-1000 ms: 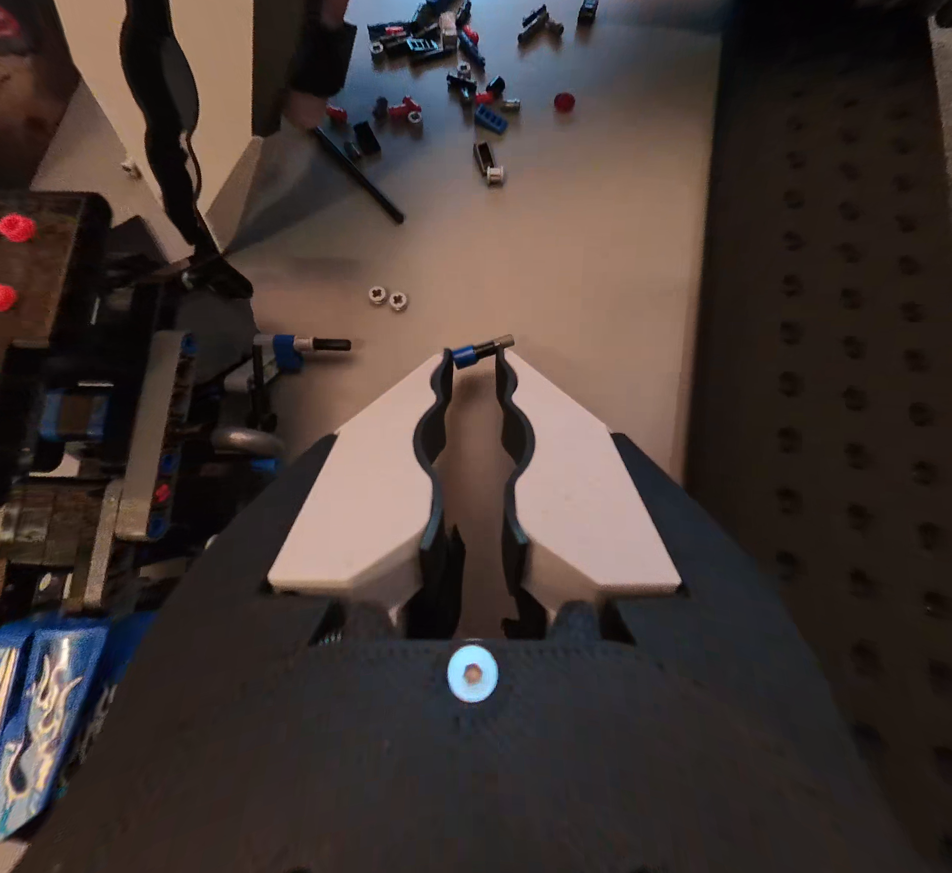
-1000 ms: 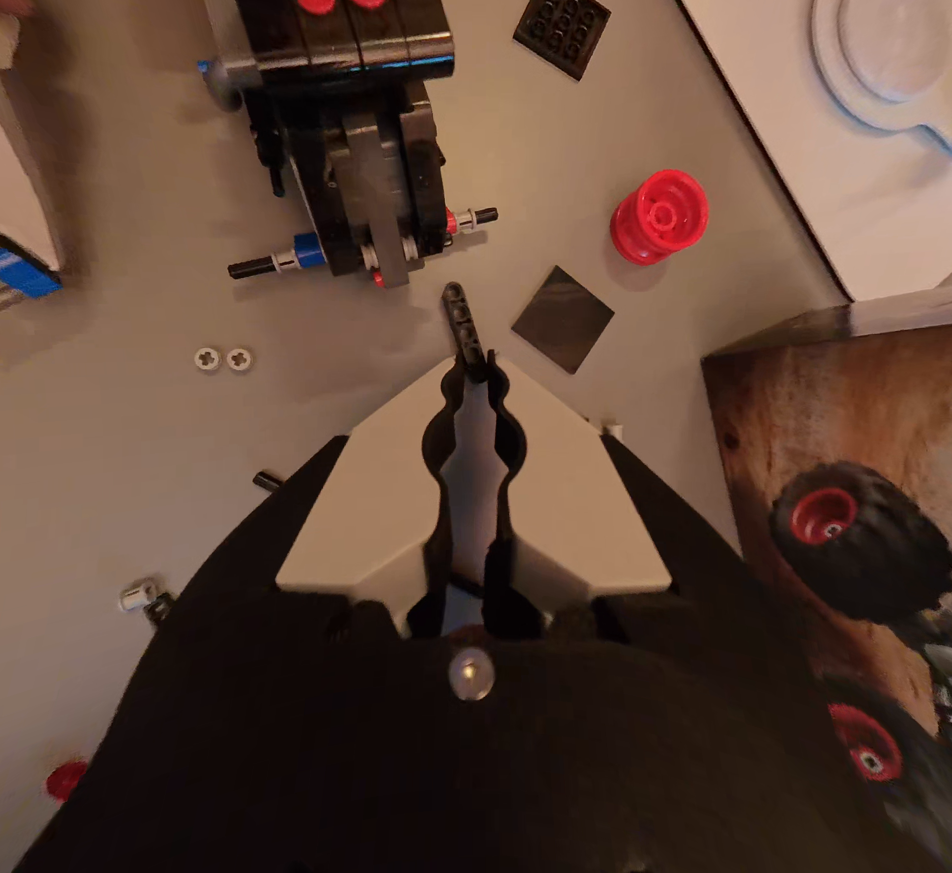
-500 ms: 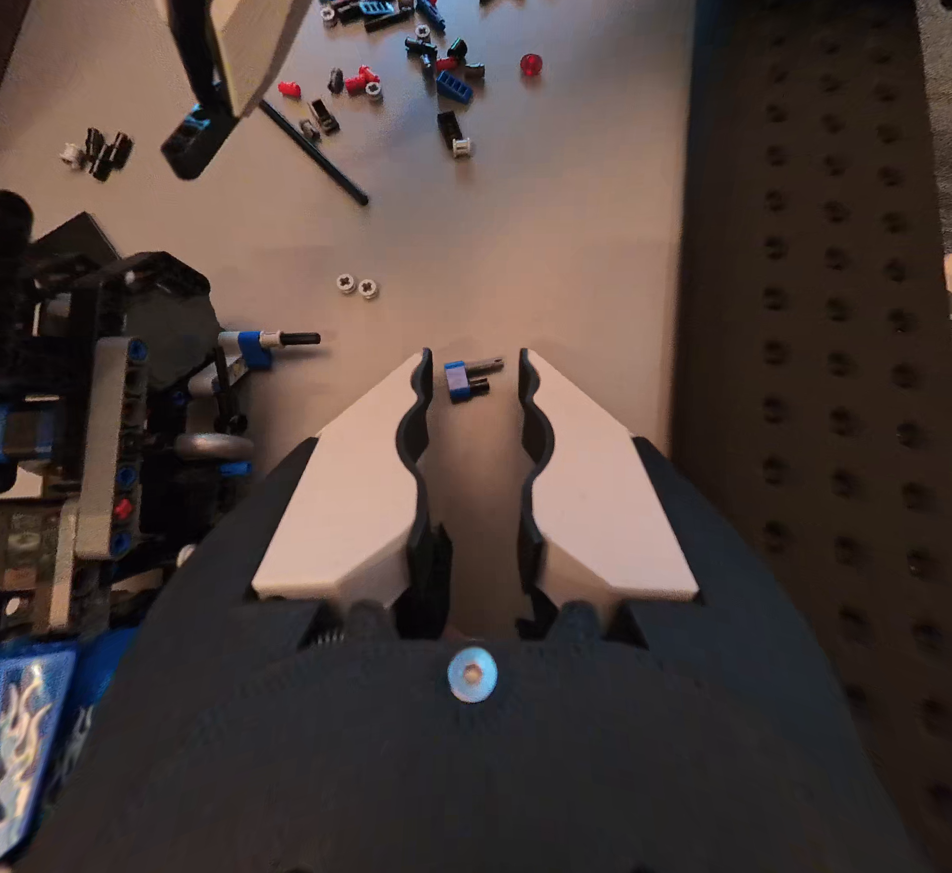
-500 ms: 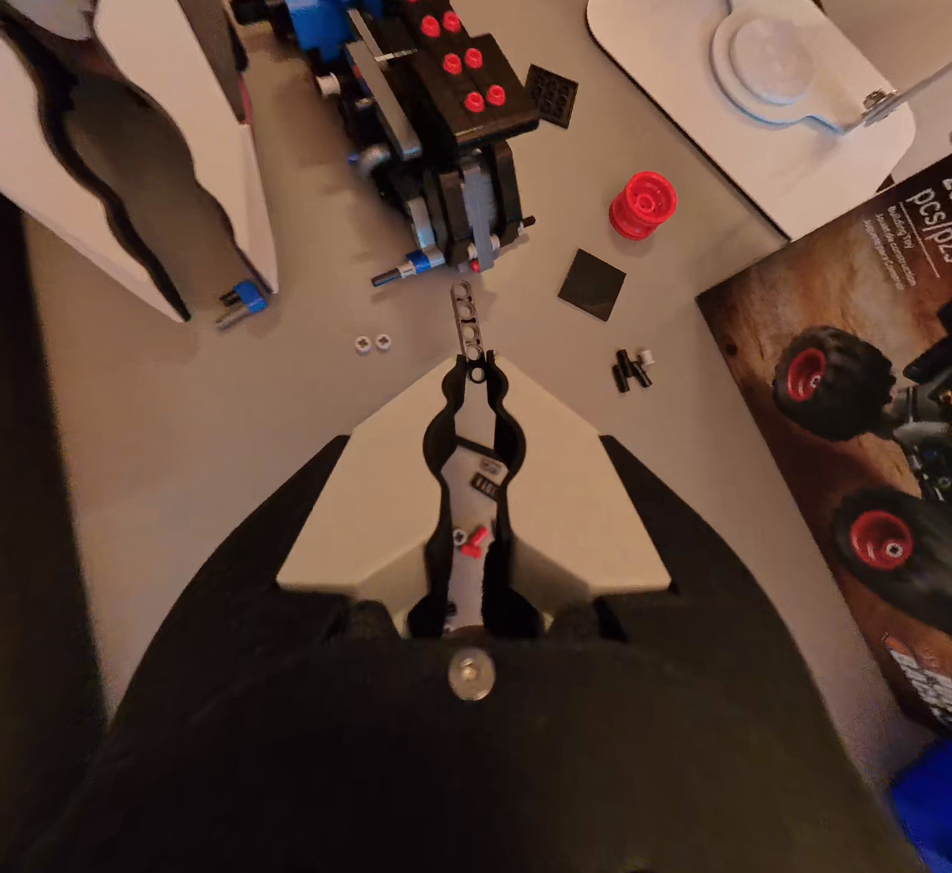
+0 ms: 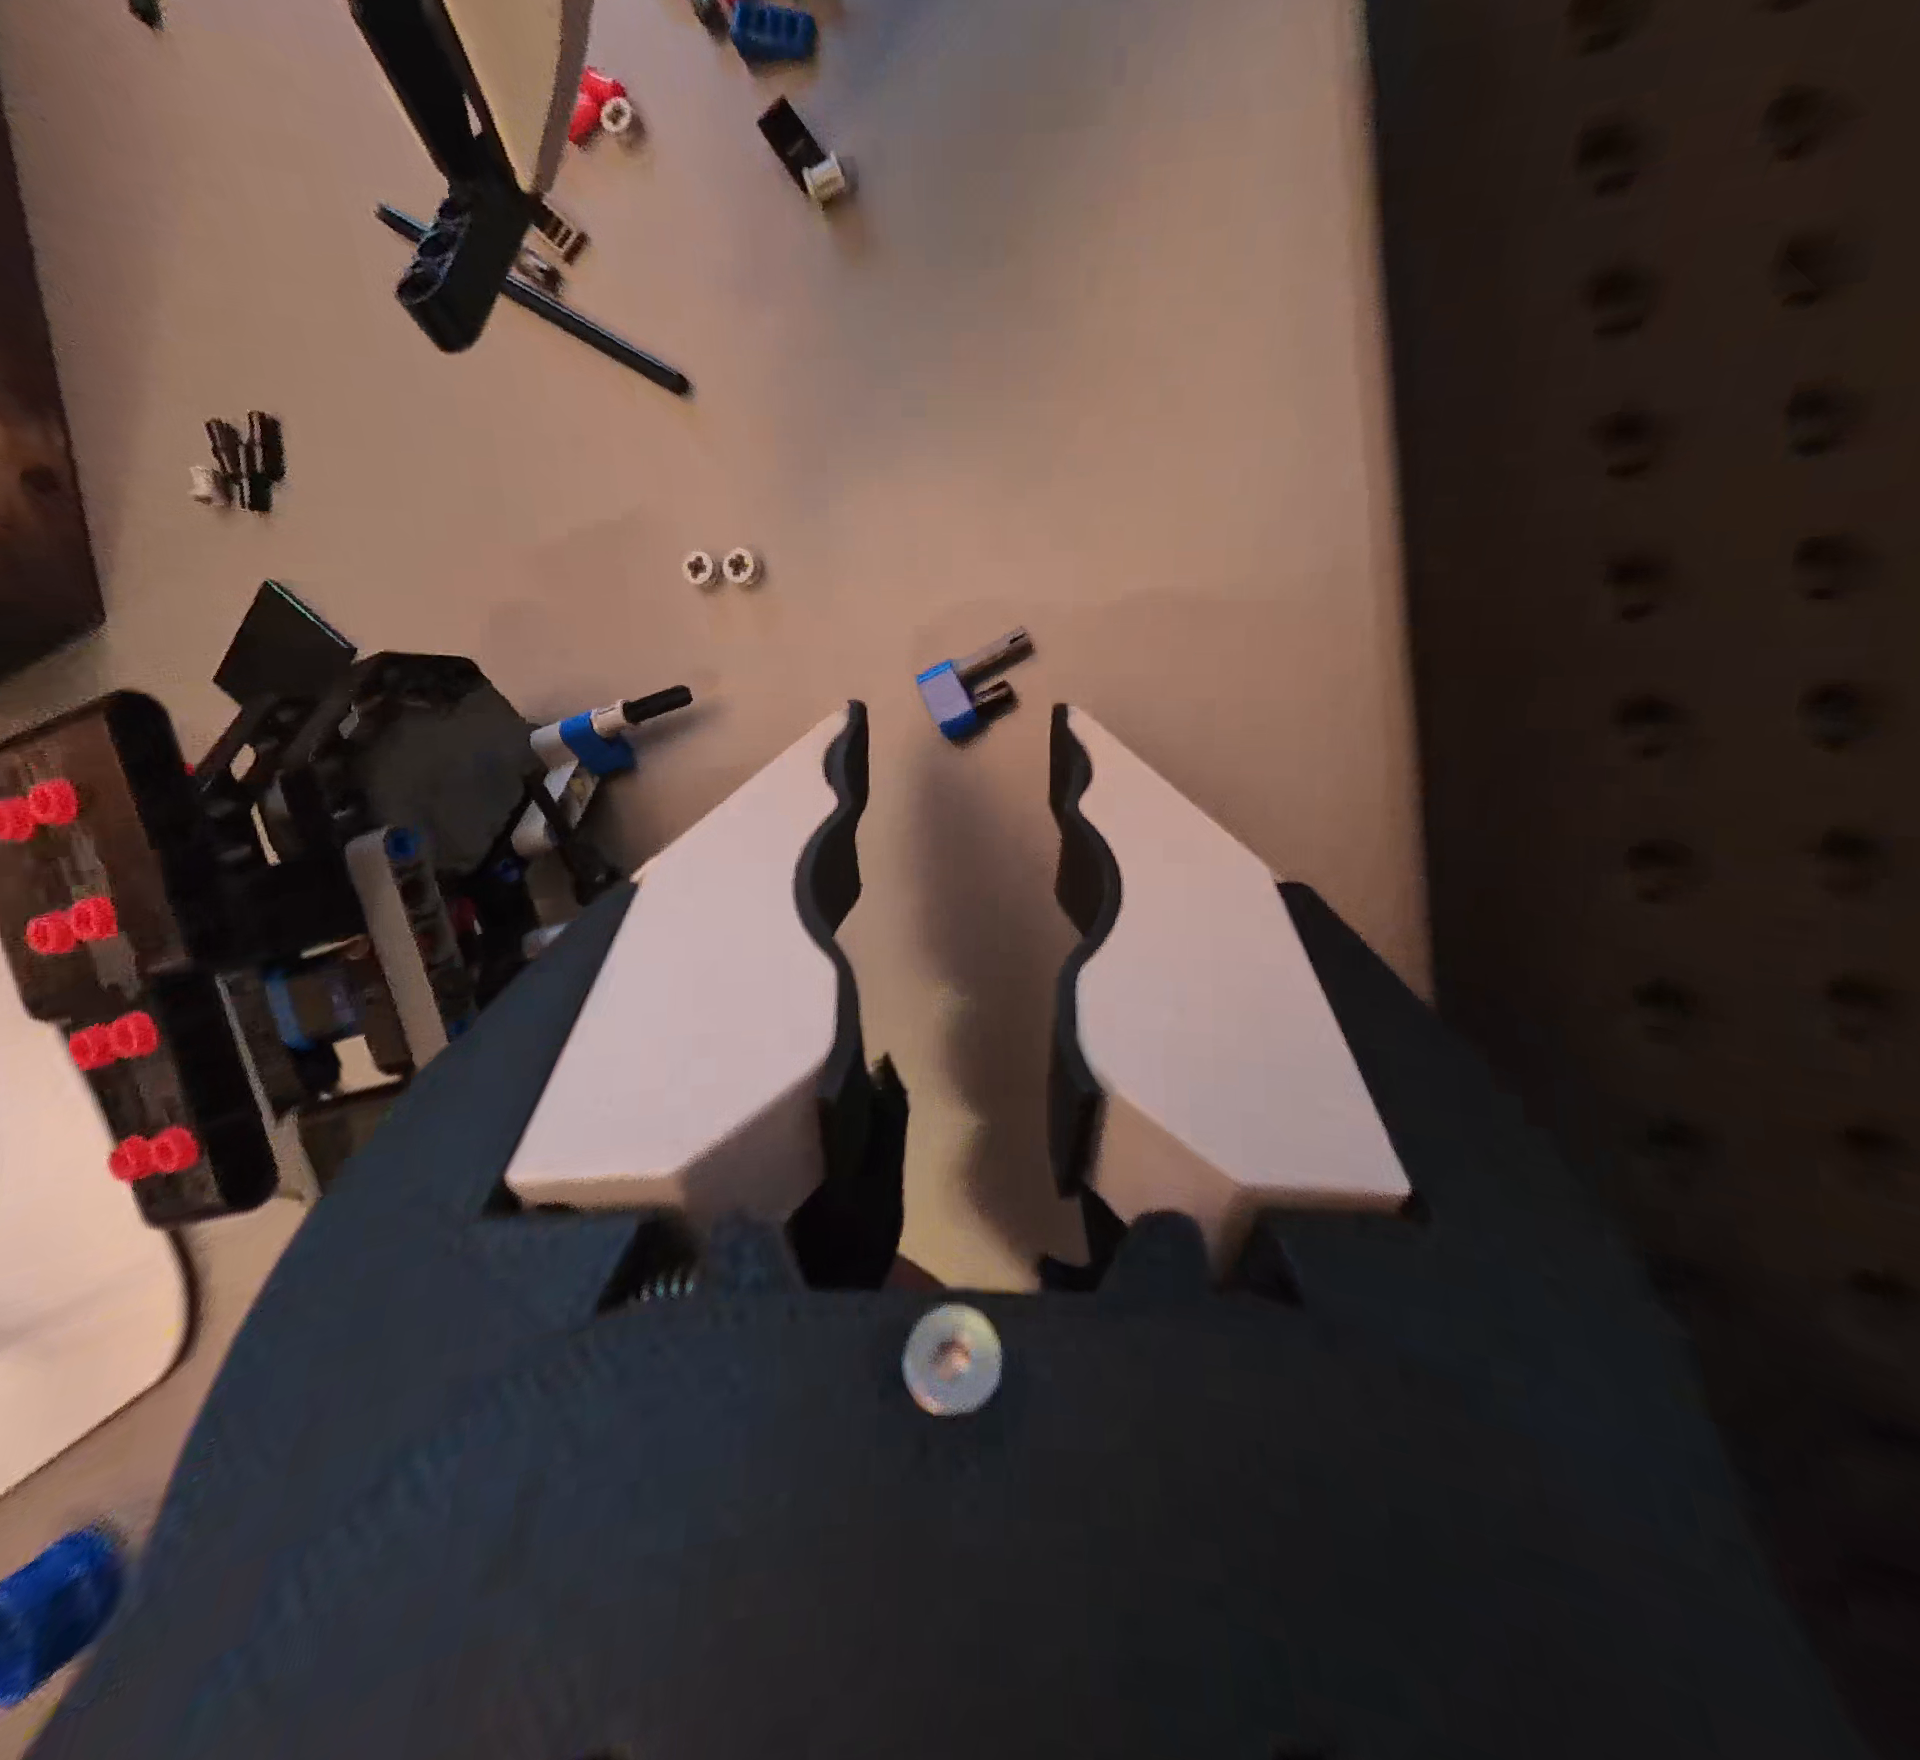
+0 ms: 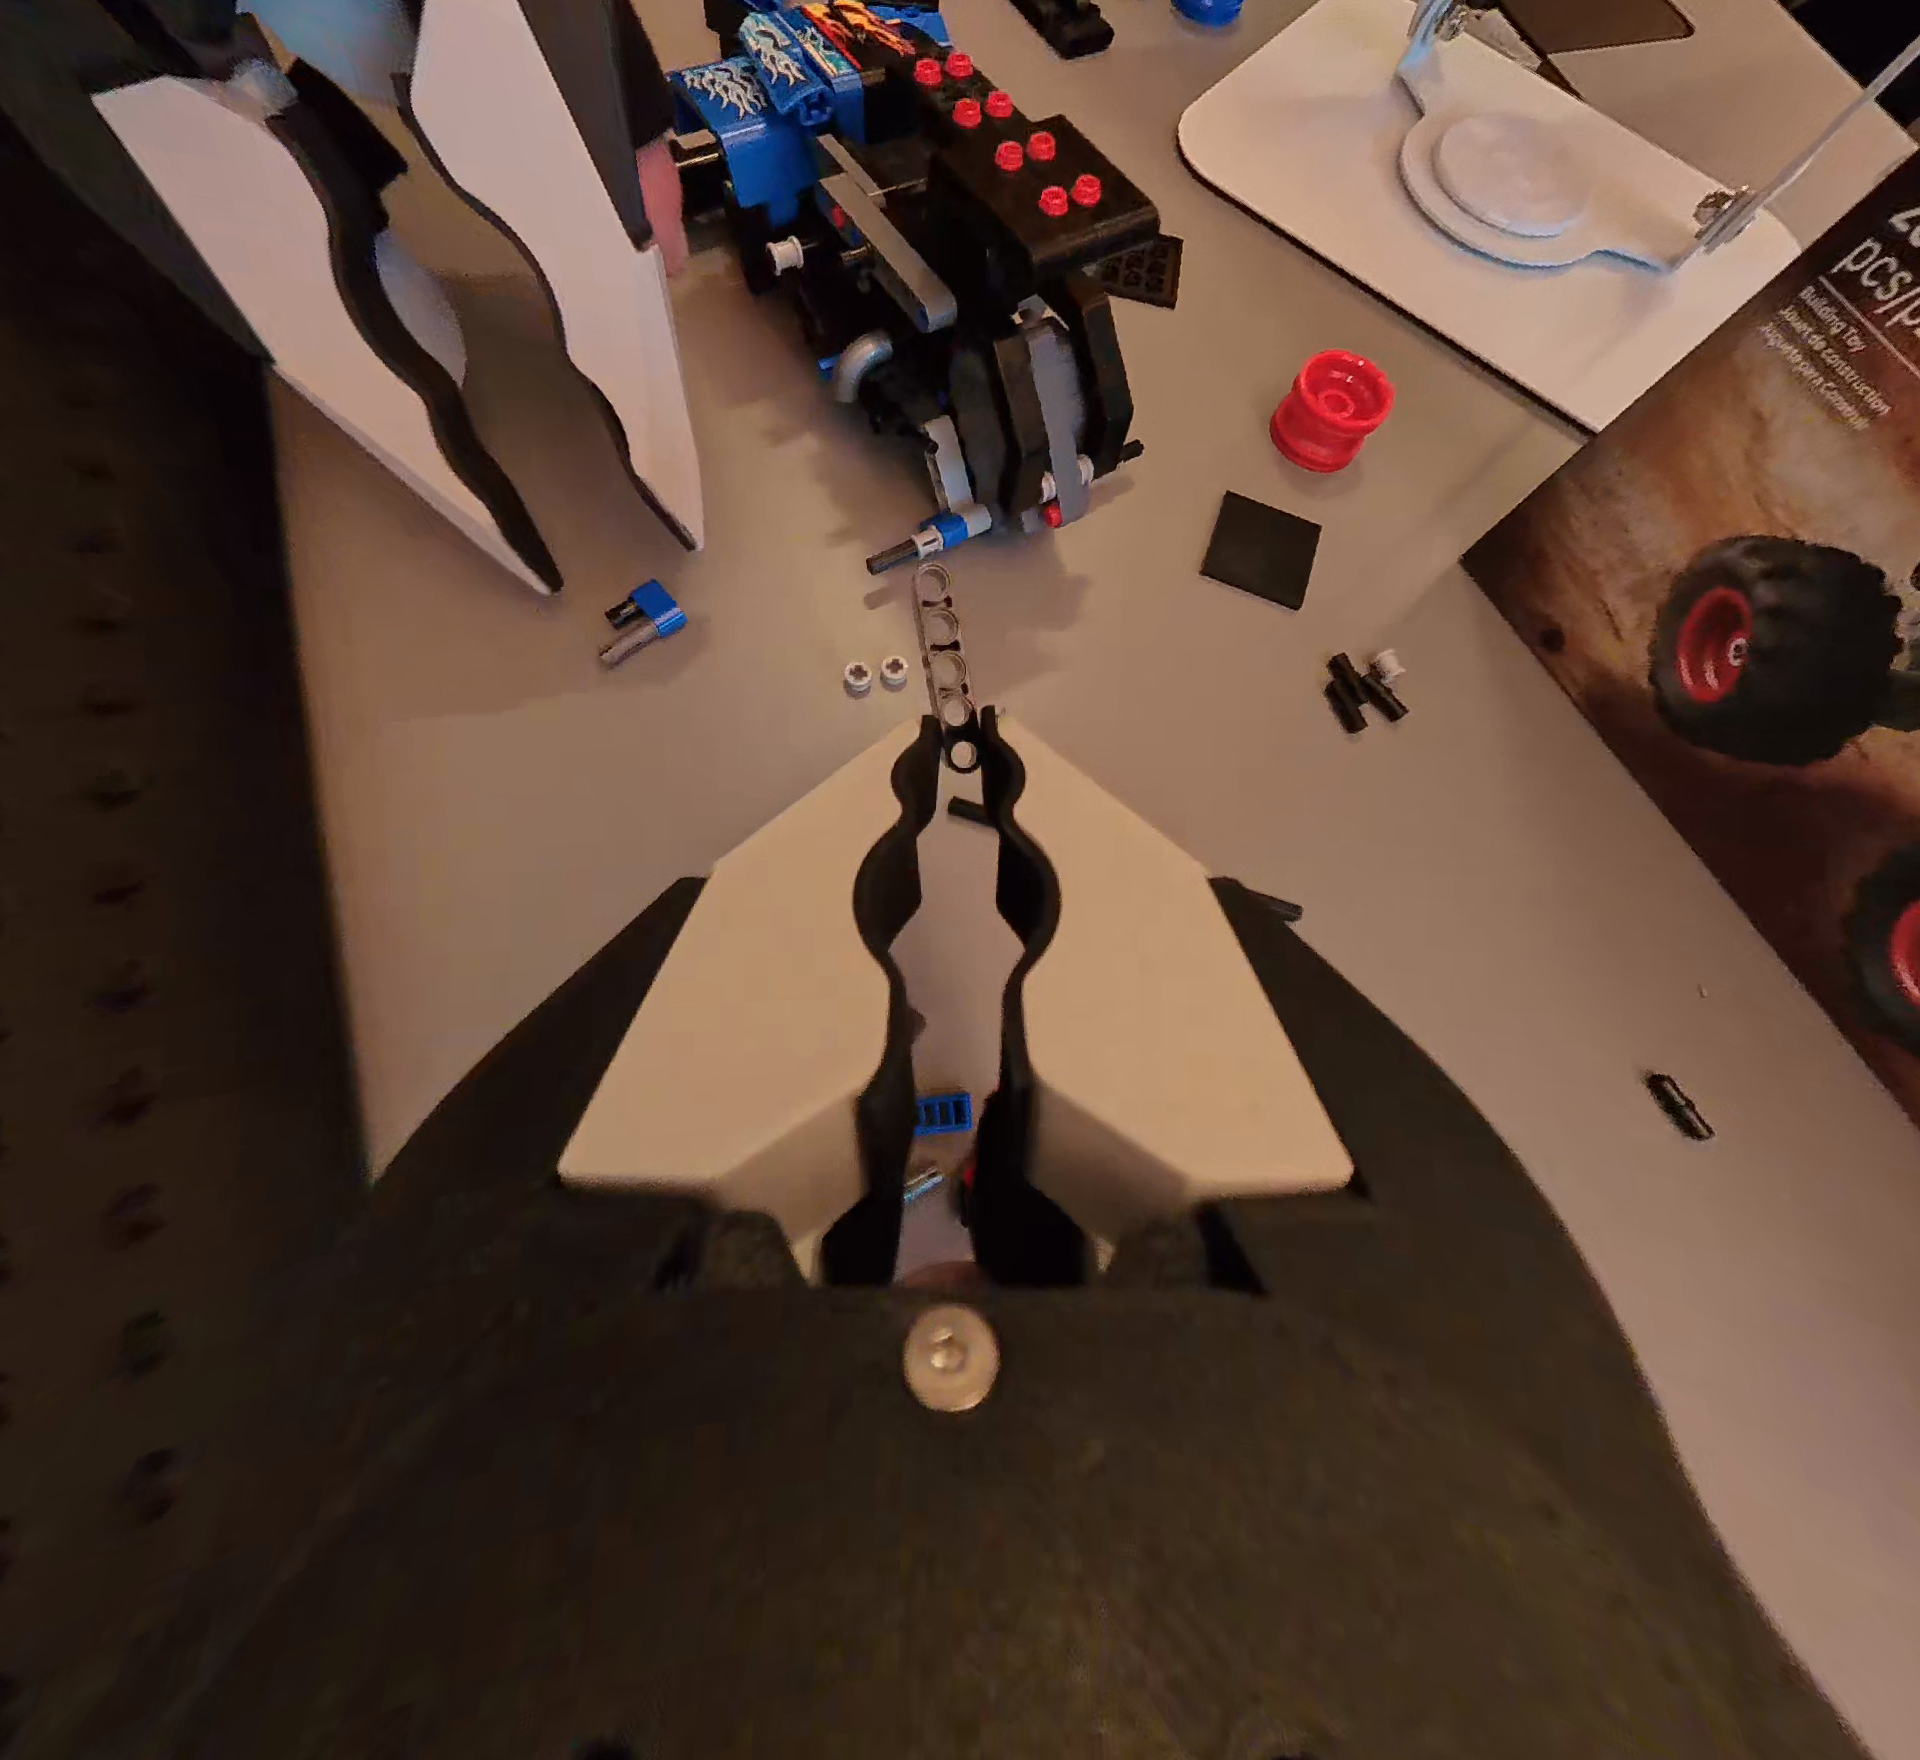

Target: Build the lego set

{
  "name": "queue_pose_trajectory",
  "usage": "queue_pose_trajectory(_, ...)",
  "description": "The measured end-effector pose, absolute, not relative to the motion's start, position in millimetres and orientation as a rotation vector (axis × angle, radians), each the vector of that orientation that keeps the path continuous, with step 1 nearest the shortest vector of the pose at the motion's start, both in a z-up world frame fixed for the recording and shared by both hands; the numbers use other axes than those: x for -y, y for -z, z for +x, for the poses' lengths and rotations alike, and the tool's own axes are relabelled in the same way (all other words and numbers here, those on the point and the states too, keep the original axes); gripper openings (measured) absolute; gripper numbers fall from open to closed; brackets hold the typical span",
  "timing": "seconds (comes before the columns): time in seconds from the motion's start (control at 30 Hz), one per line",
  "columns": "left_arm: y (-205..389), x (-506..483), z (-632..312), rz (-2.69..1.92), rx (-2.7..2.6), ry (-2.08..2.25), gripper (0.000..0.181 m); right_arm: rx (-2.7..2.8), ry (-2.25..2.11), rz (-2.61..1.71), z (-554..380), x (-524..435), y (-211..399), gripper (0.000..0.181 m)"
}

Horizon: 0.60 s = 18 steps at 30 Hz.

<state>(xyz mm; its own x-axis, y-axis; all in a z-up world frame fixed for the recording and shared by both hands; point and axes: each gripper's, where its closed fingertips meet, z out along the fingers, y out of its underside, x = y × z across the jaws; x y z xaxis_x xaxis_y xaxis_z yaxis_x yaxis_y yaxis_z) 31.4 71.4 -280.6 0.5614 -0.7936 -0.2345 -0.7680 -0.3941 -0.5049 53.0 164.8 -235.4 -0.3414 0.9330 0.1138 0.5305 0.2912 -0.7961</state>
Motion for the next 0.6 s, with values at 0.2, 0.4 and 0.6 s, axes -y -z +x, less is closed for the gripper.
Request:
queue_pose_trajectory(0.2,285.6,-73.2,32.6,-2.177,-1.449,-0.013,0.027,1.993,-0.916,-1.297,54.6,-164.9,240.3,0.006)
queue_pose_trajectory(0.4,292.5,-79.4,41.5,-2.200,-1.472,0.001,0.017,2.006,-0.906,-1.283,55.5,-164.2,243.1,0.006)
queue_pose_trajectory(0.6,293.0,-77.2,52.5,-2.286,-1.239,0.065,0.017,2.002,-0.921,-1.277,56.1,-165.1,242.7,0.006)
